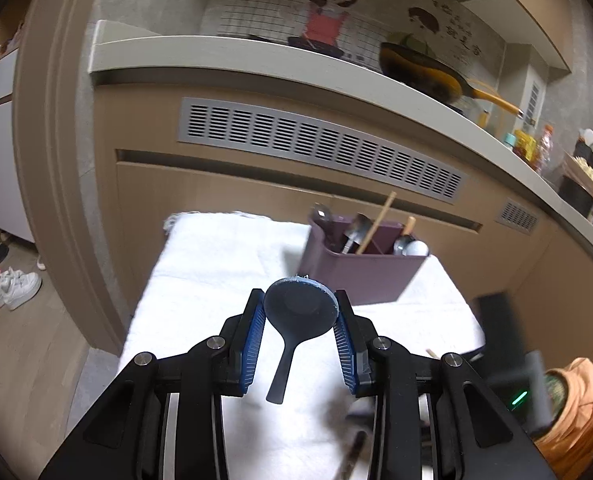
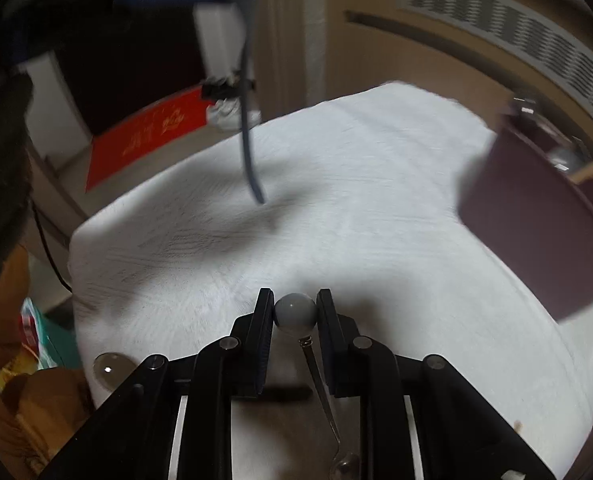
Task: Organize utensils
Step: 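Grasp the blue spoon with the left tool while the right tool grasps the metal spoon, then carry the blue spoon to the holder with the left tool while the right tool carries the metal spoon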
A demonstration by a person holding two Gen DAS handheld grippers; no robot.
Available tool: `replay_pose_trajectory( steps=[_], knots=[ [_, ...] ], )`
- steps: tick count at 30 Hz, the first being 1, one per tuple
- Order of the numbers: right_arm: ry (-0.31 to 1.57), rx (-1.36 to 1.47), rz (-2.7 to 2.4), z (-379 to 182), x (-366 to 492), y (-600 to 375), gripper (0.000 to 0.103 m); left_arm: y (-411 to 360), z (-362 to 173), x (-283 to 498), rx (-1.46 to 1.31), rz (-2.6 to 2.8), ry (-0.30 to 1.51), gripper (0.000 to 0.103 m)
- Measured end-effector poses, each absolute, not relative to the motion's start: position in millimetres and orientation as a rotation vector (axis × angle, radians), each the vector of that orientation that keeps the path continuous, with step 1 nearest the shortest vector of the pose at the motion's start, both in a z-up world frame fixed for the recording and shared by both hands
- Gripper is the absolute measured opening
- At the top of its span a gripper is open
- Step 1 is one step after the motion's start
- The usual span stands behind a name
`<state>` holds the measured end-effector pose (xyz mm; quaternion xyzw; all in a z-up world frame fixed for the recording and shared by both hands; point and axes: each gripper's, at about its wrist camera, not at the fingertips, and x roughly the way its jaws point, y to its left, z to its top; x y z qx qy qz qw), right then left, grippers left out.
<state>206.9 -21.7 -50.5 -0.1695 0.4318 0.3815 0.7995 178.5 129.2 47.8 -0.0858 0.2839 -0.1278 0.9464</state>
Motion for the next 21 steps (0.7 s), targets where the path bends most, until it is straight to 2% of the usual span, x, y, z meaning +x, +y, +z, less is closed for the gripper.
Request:
replay_pose_trajectory(
  steps=[10, 21],
  knots=[
    [0.715, -0.207, 0.606, 34, 191, -129, 0.02, 71, 73, 174, -0.122, -0.333, 0.576, 0.035],
    [0.406, -0.123, 0.48, 181, 249, -149, 0.02, 31, 178, 232, -0.079, -0.373, 0.425, 0.035]
  ],
)
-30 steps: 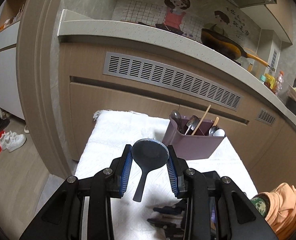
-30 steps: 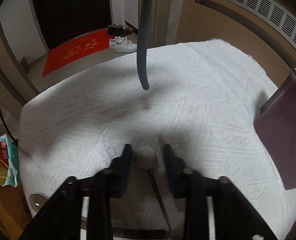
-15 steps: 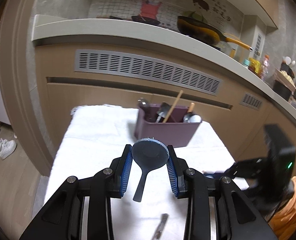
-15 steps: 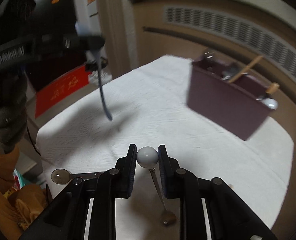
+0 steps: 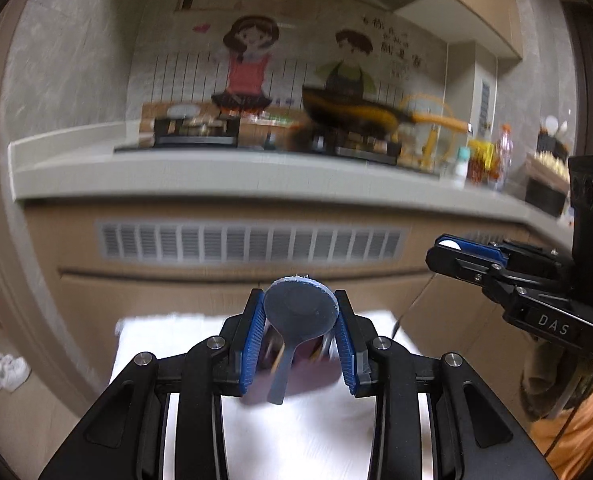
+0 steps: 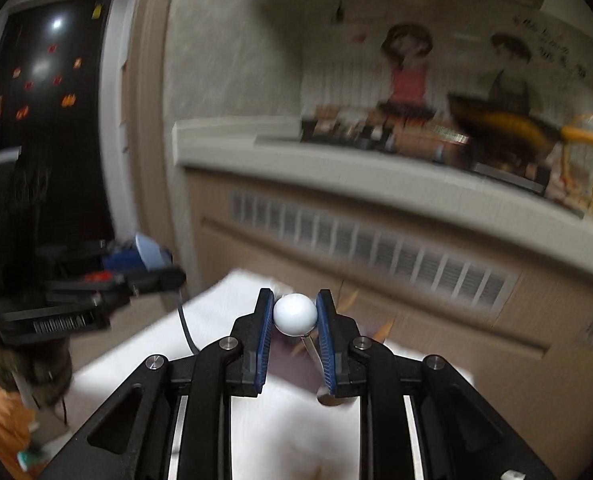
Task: Organize utensils
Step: 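Carry the blue spoon to the holder with the left tool while the right tool carries the metal spoon, then drop the blue spoon into the holder with the left tool while the right tool drops the metal spoon in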
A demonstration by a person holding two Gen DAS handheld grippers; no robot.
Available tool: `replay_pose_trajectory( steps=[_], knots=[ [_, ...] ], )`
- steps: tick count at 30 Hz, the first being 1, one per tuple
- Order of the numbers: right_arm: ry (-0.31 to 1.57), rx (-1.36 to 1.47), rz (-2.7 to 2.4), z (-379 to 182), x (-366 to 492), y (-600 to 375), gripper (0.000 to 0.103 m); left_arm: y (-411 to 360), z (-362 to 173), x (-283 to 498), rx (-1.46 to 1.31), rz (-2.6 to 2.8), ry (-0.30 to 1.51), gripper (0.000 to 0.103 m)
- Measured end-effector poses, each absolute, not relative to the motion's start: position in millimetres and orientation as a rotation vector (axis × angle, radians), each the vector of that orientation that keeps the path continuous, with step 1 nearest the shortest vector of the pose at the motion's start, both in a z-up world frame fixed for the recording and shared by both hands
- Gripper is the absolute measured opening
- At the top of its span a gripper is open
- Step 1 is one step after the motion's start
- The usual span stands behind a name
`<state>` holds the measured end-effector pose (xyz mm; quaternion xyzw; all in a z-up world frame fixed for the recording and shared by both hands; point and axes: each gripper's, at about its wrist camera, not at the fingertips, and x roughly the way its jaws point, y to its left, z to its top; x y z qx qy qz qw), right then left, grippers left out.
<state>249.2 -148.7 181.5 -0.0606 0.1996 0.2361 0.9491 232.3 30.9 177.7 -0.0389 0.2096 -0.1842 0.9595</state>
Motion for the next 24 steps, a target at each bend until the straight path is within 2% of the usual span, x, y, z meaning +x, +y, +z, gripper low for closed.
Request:
replay_pose_trajectory(
  steps=[4, 7, 16, 24],
  knots=[
    [0.404, -0.083, 0.466, 204, 286, -151, 0.02, 27, 198, 273, -0.119, -0.379, 0.402, 0.035],
    [0.441, -0.054, 0.458, 199, 312, -153, 0.02, 24, 190, 308, -0.142, -0.387, 0.432, 0.035],
    [0.638, 0.039, 0.464, 116, 375, -163, 0.02, 13, 97, 389, -0.177, -0.38, 0.666, 0.035],
    [0.809, 0.1, 0.48, 45, 407, -156, 0.02, 13, 35, 414, -0.185, -0.37, 0.793, 0.036]
  ],
)
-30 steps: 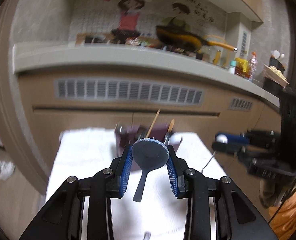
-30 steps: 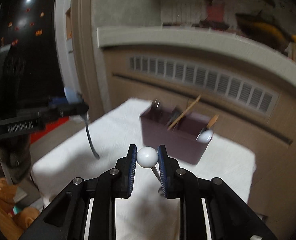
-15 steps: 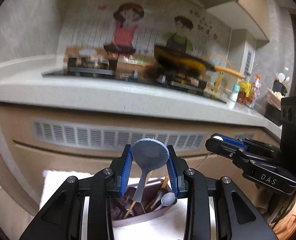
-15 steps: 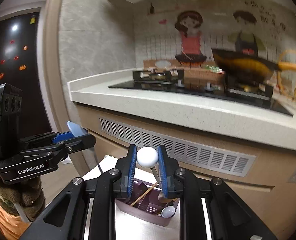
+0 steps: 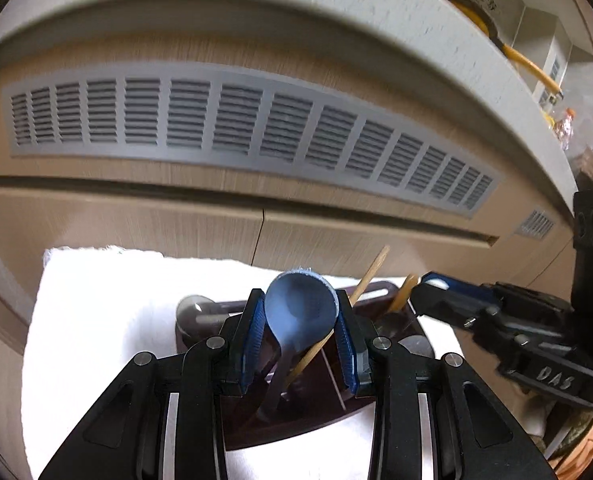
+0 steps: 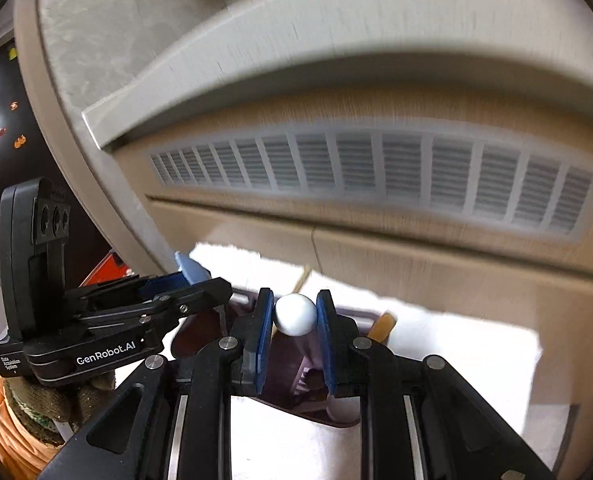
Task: Organize utensils
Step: 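Drop the blue spoon into the holder with the left tool while the right tool drops the metal spoon in, then grasp a metal utensil with the left tool while the right tool grasps a wooden chopstick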
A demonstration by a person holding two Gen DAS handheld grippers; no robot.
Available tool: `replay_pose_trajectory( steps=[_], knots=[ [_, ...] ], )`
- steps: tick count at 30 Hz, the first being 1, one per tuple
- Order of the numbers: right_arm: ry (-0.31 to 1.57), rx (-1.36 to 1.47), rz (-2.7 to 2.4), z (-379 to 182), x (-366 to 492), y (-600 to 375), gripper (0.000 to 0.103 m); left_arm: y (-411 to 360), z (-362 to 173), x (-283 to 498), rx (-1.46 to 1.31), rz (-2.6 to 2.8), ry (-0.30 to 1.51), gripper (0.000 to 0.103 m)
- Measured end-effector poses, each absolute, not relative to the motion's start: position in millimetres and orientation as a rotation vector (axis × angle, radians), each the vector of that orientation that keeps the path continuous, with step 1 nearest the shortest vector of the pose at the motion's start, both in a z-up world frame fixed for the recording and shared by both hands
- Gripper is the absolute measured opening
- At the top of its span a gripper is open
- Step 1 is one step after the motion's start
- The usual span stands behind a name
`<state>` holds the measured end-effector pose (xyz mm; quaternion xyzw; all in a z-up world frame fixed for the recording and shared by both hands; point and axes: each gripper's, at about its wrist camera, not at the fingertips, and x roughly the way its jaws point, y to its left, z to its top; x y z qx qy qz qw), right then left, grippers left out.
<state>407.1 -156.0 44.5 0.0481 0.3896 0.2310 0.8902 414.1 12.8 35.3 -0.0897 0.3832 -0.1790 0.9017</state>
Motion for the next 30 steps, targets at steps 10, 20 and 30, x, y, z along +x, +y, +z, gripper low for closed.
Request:
replay_pose_trajectory(
  steps=[10, 20, 30],
  knots=[
    [0.818, 0.043, 0.431, 32, 387, -158, 0.021, 11, 47, 389, -0.11, -0.385, 0.736, 0.057],
    [0.764, -0.044, 0.38, 54, 302, -170, 0.025, 34, 55, 310, -0.054, -0.391, 0.723, 0.058],
    [0.839, -0.19, 0.309, 12, 212, -182, 0.027, 41, 0, 185, 0.144, -0.499, 0.907, 0.058]
  ],
)
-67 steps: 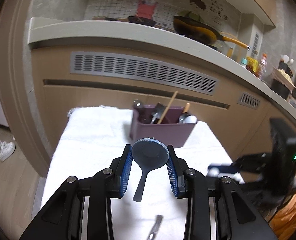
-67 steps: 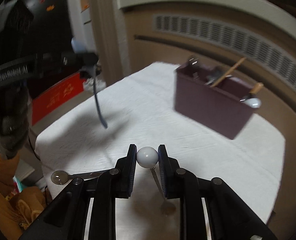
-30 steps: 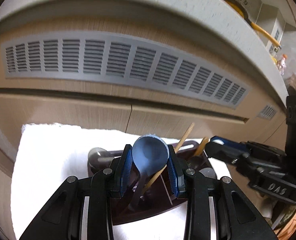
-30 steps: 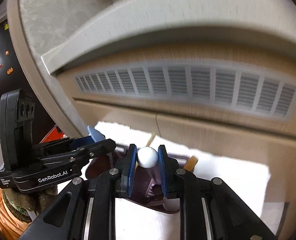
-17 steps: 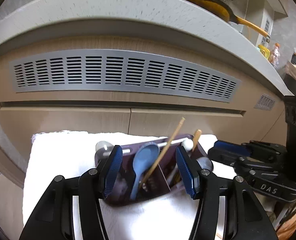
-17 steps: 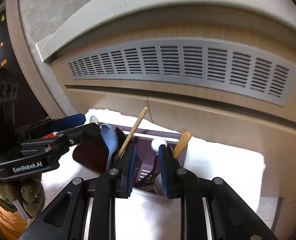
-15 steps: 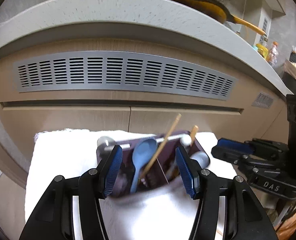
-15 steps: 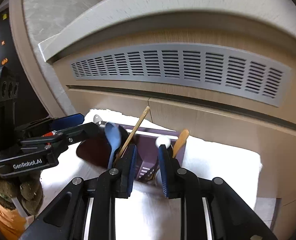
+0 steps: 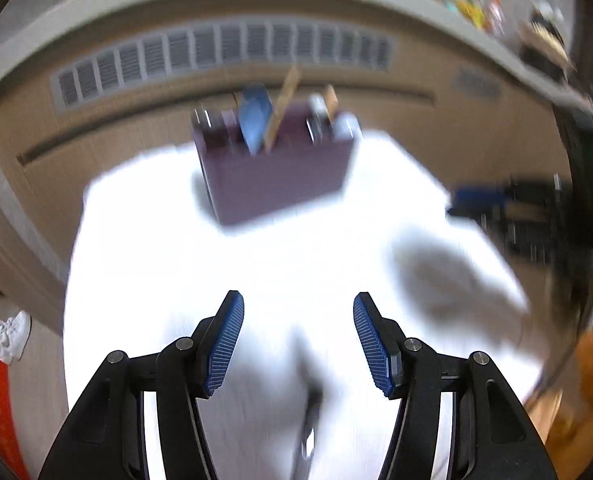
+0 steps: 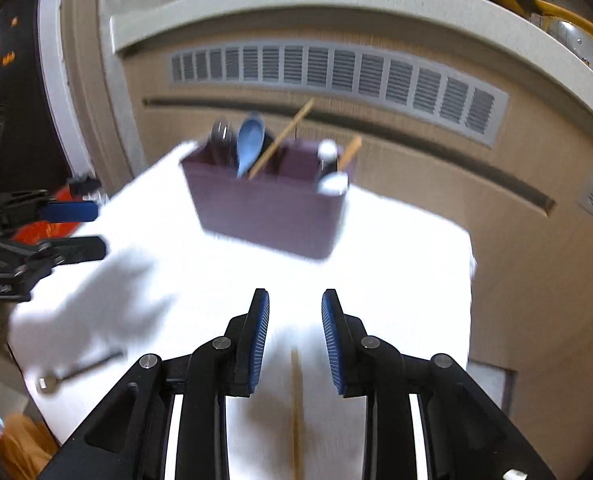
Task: Organize utensils
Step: 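Grasp a metal utensil with the left tool while the right tool grasps a wooden chopstick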
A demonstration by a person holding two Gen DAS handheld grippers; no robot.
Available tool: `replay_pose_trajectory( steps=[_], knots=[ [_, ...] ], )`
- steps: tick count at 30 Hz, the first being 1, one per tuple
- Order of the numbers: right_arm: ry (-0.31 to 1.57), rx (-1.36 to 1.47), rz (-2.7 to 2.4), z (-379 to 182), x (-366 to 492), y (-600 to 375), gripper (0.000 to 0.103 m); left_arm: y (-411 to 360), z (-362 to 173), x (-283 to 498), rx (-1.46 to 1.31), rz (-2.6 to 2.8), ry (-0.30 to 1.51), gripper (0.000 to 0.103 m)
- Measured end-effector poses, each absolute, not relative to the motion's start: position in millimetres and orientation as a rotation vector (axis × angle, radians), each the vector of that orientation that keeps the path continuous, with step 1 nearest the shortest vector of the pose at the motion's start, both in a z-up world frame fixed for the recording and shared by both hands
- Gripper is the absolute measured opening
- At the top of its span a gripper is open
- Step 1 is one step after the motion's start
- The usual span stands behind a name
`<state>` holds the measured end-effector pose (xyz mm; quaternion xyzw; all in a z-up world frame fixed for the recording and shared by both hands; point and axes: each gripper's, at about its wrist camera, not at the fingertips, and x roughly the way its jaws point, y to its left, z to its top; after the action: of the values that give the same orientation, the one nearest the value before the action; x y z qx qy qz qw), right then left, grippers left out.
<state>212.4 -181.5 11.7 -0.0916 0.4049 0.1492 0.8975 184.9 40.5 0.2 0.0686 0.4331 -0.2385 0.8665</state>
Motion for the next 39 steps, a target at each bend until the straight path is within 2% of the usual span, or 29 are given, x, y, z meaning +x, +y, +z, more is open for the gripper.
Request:
replay_pose_trajectory(
  steps=[6, 10, 15, 18, 20, 24, 30, 36, 39],
  knots=[
    [0.91, -0.21, 0.29, -17, 187, -191, 0.027, 32, -42, 139, 0.271, -0.552, 1.03, 0.056],
    [0.941, -0.201, 0.282, -27, 183, -197, 0.027, 25, -56, 141, 0.269, -0.588, 1.076, 0.042],
    [0.953, -0.209, 0.284, -33, 181, -200, 0.027, 25, -66, 161, 0.261, -0.558, 1.102, 0.04],
    [0.966, -0.215, 0.288, -37, 182, -201, 0.027, 24, -75, 169, 0.248, -0.544, 1.129, 0.027],
    [0.975, -0.214, 0.291, -41, 183, -202, 0.027, 26, -80, 171, 0.238, -0.53, 1.138, 0.015],
    [0.987, -0.22, 0.317, -46, 187, -199, 0.027, 28, -77, 173, 0.2, -0.507, 1.123, 0.012],
    [1.032, -0.29, 0.362, -61, 204, -182, 0.027, 33, -45, 168, 0.148, -0.481, 1.01, 0.012],
    [1.071, -0.259, 0.357, -72, 230, -176, 0.02, 38, -24, 160, 0.123, -0.483, 0.941, 0.012],
    [1.093, -0.262, 0.362, -79, 233, -174, 0.011, 40, -17, 155, 0.112, -0.481, 0.917, 0.012]
  ],
)
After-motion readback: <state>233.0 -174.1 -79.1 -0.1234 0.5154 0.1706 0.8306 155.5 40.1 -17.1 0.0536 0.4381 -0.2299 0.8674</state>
